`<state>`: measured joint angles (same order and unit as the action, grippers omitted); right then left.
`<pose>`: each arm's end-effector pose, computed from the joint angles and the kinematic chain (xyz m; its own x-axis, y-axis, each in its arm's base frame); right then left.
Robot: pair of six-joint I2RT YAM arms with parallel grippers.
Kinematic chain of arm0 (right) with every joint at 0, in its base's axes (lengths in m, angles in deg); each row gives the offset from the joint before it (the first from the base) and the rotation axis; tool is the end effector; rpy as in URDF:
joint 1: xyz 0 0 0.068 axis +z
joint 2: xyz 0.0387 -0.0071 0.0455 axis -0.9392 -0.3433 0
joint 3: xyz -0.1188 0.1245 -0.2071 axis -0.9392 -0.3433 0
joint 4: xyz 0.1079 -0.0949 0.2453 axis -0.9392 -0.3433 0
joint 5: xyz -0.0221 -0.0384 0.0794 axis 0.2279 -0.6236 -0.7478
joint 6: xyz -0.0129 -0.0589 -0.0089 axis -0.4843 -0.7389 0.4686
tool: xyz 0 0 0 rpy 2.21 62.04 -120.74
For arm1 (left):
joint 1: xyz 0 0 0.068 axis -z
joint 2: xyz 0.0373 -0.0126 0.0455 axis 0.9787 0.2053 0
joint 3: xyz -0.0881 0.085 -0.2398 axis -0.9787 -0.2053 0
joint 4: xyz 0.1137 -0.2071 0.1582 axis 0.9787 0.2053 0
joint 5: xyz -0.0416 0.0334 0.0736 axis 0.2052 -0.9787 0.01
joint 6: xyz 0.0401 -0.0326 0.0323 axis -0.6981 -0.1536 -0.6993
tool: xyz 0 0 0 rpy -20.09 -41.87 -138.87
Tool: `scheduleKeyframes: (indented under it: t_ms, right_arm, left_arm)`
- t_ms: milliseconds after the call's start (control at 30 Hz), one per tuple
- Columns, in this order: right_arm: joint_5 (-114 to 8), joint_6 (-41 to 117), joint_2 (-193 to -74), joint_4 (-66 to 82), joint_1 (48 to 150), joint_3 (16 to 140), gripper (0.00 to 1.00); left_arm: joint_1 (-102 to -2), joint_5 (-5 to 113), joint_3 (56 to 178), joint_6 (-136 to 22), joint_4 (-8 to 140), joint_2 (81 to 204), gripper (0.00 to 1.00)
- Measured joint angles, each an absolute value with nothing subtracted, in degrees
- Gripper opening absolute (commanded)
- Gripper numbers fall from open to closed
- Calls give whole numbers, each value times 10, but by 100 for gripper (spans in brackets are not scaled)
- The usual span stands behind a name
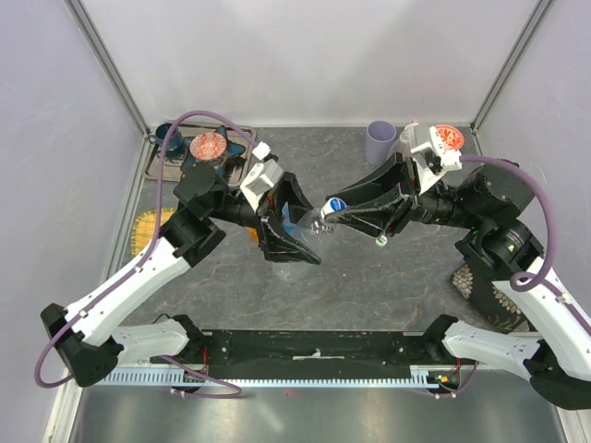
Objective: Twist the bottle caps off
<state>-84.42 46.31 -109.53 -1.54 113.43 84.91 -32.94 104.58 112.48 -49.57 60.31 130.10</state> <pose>0.1251 0.1584 0.5309 -0.0714 0.2139 -0.9742 -0.9919 0.0874 0.0918 0.1556 -0.2122 0.4492 -0.1595 -0.0737 -0.9845 0.9541 -0.2677 -0.1345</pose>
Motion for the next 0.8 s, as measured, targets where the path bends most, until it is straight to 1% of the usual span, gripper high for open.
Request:
scheduleKeyframes:
  t_ms: [100, 200, 333, 467, 500, 533, 567, 600, 667, 700, 767, 800]
  right_arm:
    - [-901, 458, -1099, 10, 1133, 850, 0]
    - [-952, 457, -1101, 35, 1131, 842, 0]
    - [-992, 466, -1094, 94, 1131, 807, 0]
    - [-1018, 482, -1093, 140, 1129, 783, 0]
    - [-1022, 484, -1093, 144, 1128, 783, 4]
    - [-1024, 487, -1094, 147, 1128, 783, 12]
    - [-1025, 489, -1095, 149, 1128, 783, 16]
    - [-1025, 491, -1095, 150, 1128, 783, 25]
    - [-1024, 494, -1095, 148, 1128, 783, 31]
    - [-1023, 495, -1095, 148, 1128, 783, 36]
    - [-1020, 497, -1095, 144, 1128, 783, 39]
    - [-1018, 499, -1095, 142, 1128, 783, 42]
  left_arm:
    - [-347, 1148, 1116, -380, 480, 1332, 27]
    - [-351, 1213, 1108, -268, 353, 1360, 27]
    - [-351, 1264, 1102, -160, 228, 1391, 28]
    - [-351, 1289, 1099, -105, 163, 1406, 29]
    - [-351, 1291, 1099, -99, 157, 1406, 29]
    - [-351, 1291, 1099, -95, 154, 1406, 29]
    - [-351, 1292, 1099, -93, 152, 1406, 29]
    - [-351, 1292, 1099, -93, 153, 1406, 30]
    - [-352, 1292, 1099, -94, 159, 1406, 30]
    - [-352, 1292, 1099, -96, 163, 1405, 30]
    - [-353, 1293, 1099, -107, 180, 1402, 31]
    - [-353, 1293, 1099, -113, 190, 1399, 31]
